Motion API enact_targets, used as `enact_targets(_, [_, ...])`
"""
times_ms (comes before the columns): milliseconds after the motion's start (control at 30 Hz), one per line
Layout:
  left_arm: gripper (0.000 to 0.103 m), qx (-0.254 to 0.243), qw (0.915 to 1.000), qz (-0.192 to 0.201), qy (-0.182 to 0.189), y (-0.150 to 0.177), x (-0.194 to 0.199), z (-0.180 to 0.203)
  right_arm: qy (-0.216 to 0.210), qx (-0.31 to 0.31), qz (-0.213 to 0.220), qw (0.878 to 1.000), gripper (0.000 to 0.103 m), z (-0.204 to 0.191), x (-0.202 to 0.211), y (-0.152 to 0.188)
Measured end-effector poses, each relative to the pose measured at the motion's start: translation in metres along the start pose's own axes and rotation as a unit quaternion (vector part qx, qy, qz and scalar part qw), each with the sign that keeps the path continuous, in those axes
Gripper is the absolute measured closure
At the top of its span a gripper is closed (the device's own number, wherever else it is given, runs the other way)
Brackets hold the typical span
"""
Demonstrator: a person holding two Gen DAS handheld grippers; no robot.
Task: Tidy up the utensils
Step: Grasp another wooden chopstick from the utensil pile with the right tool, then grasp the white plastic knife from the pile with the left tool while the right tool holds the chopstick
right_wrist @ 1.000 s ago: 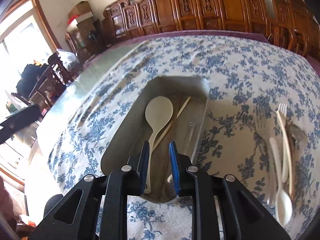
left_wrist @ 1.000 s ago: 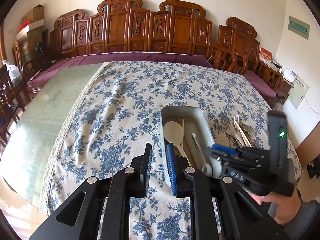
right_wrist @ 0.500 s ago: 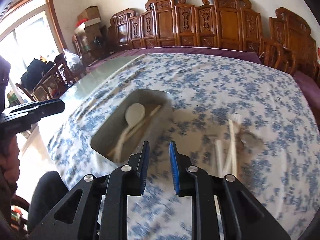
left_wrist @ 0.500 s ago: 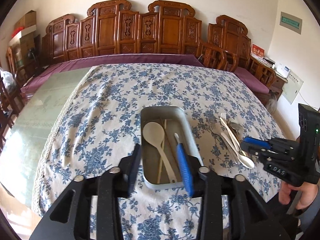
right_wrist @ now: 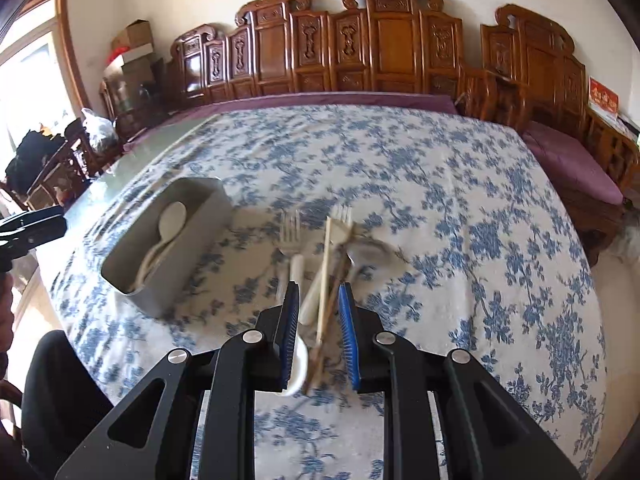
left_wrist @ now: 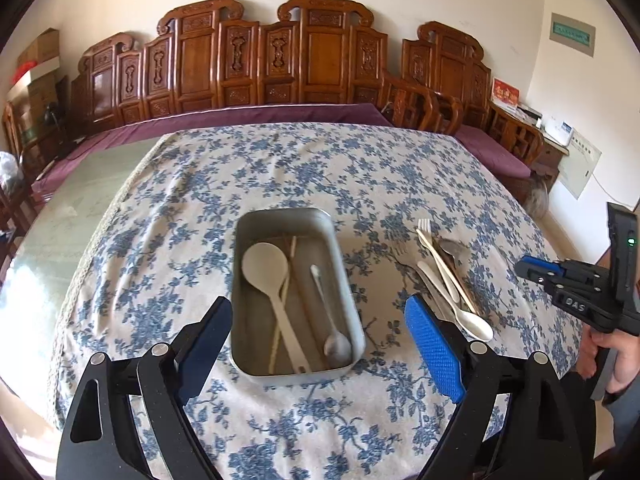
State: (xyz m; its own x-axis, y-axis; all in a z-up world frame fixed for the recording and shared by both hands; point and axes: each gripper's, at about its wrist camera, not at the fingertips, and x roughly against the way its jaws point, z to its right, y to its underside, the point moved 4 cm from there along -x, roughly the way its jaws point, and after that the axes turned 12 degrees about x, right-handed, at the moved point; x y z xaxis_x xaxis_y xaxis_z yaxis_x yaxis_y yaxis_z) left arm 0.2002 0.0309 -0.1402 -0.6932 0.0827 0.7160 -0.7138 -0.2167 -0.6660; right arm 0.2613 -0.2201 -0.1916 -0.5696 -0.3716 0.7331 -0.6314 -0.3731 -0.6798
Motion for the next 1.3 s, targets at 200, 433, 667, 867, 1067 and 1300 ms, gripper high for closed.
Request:
enact_targets(200, [0.019,-0.009,0.9999,-0.011,0.006,0.011,-0.009,0.018,-0.017,-0.017,-0.036,0.999,0.080,-0.002,-0.040,0.019])
enact_targets(433, [0.019,-0.016,0.9996,-0.023,0.012,0.023,-0.015,0.029,-0.036,-0.060,-0.067,0.995,0.081,0.001,-0.076,0.028])
enact_targets(667, [0.019,-0.021,0.9994,-0.027,0.011,0.028,-0.014,0.030,-0.044,-0.069,-0.076,0.994,0.095,0.001,-0.080,0.030])
enact_targets(867, [0.019,-0.023,0.9992,-0.030,0.013,0.030,-0.015,0.033,-0.042,-0.072,-0.068,0.994,0.097,0.011,-0.067,0.031])
enact_targets(1067, [0.019,-0.030,0.9988,-0.035,0.013,0.035,-0.018,0.042,-0.030,-0.061,-0.055,0.996,0.097,0.018,-0.044,0.027])
enact_targets(1300, [0.019,-0.039,0.9982,-0.041,0.020,0.040,-0.028,0.062,-0.011,-0.046,-0.041,0.998,0.097,0.031,0.006,0.034])
